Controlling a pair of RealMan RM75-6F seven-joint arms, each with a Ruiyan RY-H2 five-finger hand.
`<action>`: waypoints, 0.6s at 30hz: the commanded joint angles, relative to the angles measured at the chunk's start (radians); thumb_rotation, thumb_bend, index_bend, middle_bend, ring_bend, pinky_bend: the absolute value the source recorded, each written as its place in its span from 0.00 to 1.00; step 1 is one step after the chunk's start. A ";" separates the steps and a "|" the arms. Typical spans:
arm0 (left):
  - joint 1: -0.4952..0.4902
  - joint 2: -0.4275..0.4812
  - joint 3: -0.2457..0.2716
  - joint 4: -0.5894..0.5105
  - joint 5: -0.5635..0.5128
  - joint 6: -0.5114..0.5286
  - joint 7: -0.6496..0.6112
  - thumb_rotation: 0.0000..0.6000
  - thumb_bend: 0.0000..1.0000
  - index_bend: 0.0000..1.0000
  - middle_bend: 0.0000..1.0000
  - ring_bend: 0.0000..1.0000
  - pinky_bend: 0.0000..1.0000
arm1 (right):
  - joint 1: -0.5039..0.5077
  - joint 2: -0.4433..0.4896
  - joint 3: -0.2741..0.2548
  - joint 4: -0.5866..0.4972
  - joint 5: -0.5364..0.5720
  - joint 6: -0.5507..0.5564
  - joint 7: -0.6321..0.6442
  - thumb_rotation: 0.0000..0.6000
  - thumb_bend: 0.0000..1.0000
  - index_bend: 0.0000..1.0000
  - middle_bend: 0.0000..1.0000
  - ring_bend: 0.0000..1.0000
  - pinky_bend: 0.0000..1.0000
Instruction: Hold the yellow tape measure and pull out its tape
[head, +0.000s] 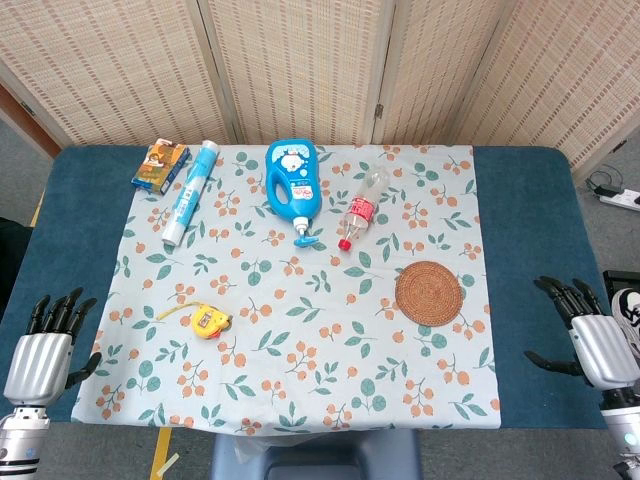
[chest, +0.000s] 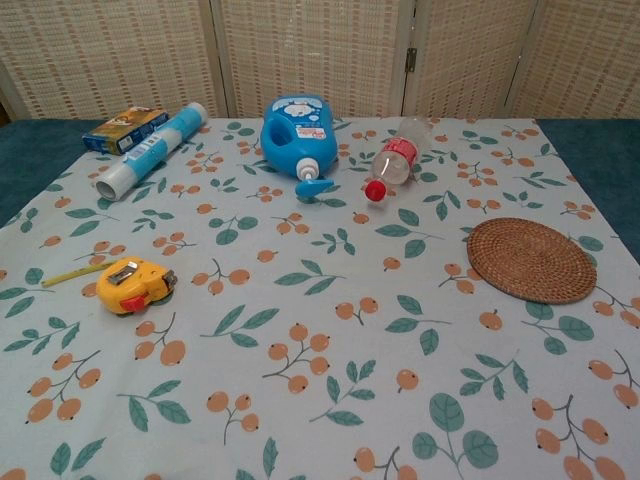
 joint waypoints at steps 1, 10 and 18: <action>0.001 -0.001 -0.001 -0.001 -0.001 0.004 -0.001 1.00 0.32 0.19 0.10 0.14 0.00 | 0.000 -0.010 0.008 0.009 0.002 0.011 0.006 1.00 0.15 0.15 0.14 0.14 0.01; 0.006 0.001 0.006 -0.004 0.011 0.010 -0.004 1.00 0.32 0.19 0.10 0.14 0.00 | -0.011 -0.006 0.009 0.011 -0.004 0.041 0.013 1.00 0.15 0.15 0.14 0.14 0.01; -0.042 0.003 -0.012 0.011 0.034 -0.034 -0.002 1.00 0.32 0.19 0.10 0.14 0.00 | -0.029 0.011 0.012 0.000 -0.010 0.079 0.017 1.00 0.15 0.15 0.14 0.14 0.01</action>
